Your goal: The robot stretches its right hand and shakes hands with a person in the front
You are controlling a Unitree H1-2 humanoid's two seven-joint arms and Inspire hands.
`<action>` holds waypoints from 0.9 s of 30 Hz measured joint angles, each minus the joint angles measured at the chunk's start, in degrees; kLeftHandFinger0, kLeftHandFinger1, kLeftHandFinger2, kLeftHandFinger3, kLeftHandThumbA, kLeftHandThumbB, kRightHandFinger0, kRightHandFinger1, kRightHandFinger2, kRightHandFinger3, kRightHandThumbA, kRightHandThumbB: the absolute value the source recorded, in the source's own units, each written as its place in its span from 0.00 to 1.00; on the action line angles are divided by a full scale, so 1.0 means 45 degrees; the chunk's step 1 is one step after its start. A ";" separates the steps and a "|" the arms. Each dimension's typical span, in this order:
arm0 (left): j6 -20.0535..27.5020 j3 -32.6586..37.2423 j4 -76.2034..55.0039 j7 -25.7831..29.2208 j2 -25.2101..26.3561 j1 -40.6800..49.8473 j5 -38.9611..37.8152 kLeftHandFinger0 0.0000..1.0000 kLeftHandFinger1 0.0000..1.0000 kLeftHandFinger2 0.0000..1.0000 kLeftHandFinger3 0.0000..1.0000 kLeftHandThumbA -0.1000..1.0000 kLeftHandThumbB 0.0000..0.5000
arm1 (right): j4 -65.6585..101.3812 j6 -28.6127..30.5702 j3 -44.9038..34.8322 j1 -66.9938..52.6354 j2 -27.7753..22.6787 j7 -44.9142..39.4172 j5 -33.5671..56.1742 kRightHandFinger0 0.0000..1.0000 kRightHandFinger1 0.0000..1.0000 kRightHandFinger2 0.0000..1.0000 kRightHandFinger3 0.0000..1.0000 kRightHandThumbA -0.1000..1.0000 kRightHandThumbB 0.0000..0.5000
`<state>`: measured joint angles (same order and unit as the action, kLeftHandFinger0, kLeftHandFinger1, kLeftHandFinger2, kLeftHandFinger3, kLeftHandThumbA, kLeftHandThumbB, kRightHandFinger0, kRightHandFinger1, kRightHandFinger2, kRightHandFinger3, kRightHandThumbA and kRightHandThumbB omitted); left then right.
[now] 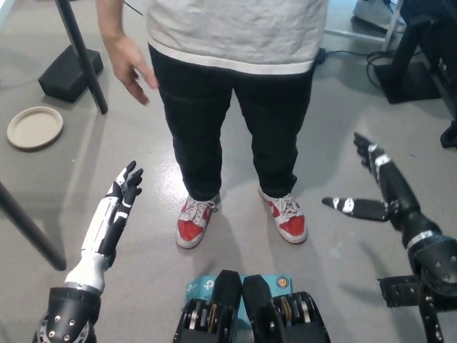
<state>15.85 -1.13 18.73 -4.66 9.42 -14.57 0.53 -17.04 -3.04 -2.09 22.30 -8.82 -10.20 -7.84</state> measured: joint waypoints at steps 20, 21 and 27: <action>0.0000 -0.0009 0.0018 0.0019 -0.0008 0.0199 -0.0013 1.00 1.00 1.00 1.00 0.97 0.22 | -0.1133 0.1400 0.0364 -0.0344 -0.0306 -0.0499 0.0849 1.00 1.00 1.00 1.00 1.00 0.84; 0.0000 -0.0010 0.0018 0.0020 -0.0008 0.0199 -0.0013 1.00 1.00 1.00 1.00 0.97 0.22 | -0.1133 0.1428 0.0371 -0.0344 -0.0306 -0.0529 0.0880 1.00 1.00 1.00 1.00 1.00 0.84; -0.0001 -0.0009 -0.0031 0.0022 -0.0016 0.0457 -0.0010 1.00 1.00 1.00 1.00 0.97 0.18 | -0.1082 0.1575 0.0374 -0.0537 -0.0164 -0.0633 0.1241 1.00 1.00 1.00 1.00 1.00 0.84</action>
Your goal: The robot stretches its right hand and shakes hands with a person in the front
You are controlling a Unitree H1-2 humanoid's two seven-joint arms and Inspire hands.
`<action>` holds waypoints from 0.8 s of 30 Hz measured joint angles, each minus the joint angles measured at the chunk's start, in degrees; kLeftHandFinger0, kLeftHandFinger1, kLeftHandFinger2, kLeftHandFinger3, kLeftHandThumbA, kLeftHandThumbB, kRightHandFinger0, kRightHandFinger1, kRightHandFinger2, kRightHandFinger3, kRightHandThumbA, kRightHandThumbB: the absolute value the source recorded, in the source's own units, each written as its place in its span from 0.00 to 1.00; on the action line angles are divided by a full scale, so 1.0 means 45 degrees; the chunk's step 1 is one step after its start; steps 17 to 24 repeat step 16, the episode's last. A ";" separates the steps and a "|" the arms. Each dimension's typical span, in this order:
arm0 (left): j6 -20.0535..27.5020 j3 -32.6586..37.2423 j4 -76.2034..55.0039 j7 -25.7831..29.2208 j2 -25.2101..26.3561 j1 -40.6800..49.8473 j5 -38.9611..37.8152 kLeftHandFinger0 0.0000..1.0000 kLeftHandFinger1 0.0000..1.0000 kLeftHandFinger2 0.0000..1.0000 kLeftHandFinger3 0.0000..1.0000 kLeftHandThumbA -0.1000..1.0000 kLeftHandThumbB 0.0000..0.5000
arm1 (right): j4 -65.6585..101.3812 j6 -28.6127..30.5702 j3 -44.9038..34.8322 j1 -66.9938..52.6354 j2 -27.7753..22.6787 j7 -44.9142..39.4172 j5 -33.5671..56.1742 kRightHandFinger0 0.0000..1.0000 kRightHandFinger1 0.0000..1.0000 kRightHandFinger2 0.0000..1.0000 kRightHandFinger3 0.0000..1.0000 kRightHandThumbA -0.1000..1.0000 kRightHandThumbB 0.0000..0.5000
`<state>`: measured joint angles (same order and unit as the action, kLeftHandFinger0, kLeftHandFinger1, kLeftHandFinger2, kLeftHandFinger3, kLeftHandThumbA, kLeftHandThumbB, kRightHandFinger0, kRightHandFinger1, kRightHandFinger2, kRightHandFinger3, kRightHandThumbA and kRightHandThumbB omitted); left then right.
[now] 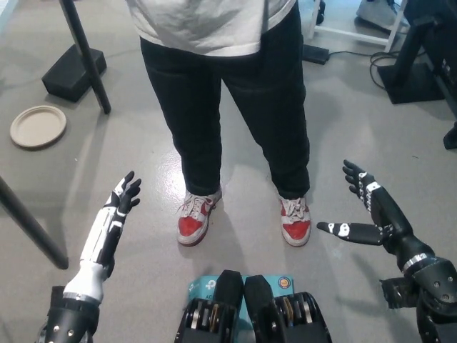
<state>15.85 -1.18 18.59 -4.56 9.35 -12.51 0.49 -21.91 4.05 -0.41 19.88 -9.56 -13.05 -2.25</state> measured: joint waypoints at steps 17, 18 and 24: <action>-0.0008 -0.0007 -0.0016 0.0013 -0.0004 0.0207 0.0065 1.00 1.00 1.00 1.00 0.94 0.21 | 0.0104 0.0005 0.0071 -0.0252 0.0032 -0.0005 0.0355 1.00 1.00 1.00 1.00 1.00 0.87; -0.0008 -0.0007 -0.0016 0.0013 -0.0004 0.0207 0.0065 1.00 1.00 1.00 1.00 0.94 0.21 | 0.0104 0.0005 0.0071 -0.0252 0.0032 -0.0005 0.0355 1.00 1.00 1.00 1.00 1.00 0.87; -0.0008 -0.0007 -0.0016 0.0013 -0.0004 0.0207 0.0065 1.00 1.00 1.00 1.00 0.94 0.21 | 0.0104 0.0005 0.0071 -0.0252 0.0032 -0.0005 0.0355 1.00 1.00 1.00 1.00 1.00 0.87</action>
